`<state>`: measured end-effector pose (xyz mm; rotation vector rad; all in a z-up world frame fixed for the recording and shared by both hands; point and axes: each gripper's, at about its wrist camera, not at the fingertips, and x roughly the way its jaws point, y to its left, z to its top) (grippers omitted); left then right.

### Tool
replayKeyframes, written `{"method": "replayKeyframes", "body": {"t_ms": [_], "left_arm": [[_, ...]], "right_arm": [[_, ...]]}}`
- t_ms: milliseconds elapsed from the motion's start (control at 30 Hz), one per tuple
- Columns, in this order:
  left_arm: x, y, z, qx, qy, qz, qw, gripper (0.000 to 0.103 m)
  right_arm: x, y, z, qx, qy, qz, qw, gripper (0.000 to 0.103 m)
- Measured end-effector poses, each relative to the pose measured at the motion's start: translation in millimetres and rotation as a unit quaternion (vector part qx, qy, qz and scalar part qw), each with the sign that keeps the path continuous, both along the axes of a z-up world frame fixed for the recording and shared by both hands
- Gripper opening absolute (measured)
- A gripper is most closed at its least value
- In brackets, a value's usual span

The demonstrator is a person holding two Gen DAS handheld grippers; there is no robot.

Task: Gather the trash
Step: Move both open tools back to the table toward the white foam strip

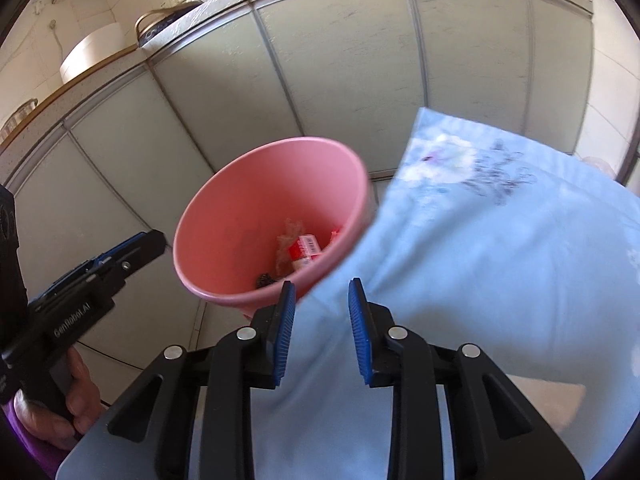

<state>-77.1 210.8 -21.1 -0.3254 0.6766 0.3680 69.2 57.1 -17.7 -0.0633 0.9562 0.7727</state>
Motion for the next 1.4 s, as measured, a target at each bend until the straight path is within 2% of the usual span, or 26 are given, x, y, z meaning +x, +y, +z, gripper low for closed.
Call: {"method": "replayKeyframes", "body": {"t_ms": [400, 733, 967, 1067, 1400], "left_arm": [[-5.2, -31.5, 20.3, 0.009, -0.015, -0.043, 0.9989, 0.025], [-0.6, -65.8, 26.7, 0.016, -0.009, -0.097, 0.9952, 0.025], [6.7, -92.9, 7.5, -0.013, 0.02, -0.136, 0.9905, 0.025], [8.1, -108.7, -6.2, -0.011, 0.039, -0.152, 0.9875, 0.025], [15.1, -140.5, -38.2, -0.02, 0.077, -0.178, 0.9808, 0.025]], "right_arm": [[7.7, -89.2, 11.1, 0.005, -0.011, -0.082, 0.997, 0.028], [9.1, -134.6, 3.3, 0.013, -0.001, -0.126, 0.992, 0.028], [21.1, -138.3, -5.5, -0.005, 0.007, -0.09, 0.996, 0.028], [29.7, -139.4, -10.1, -0.011, 0.011, -0.081, 0.997, 0.034], [43.4, -153.4, -34.2, 0.027, 0.077, -0.086, 0.993, 0.034]]}}
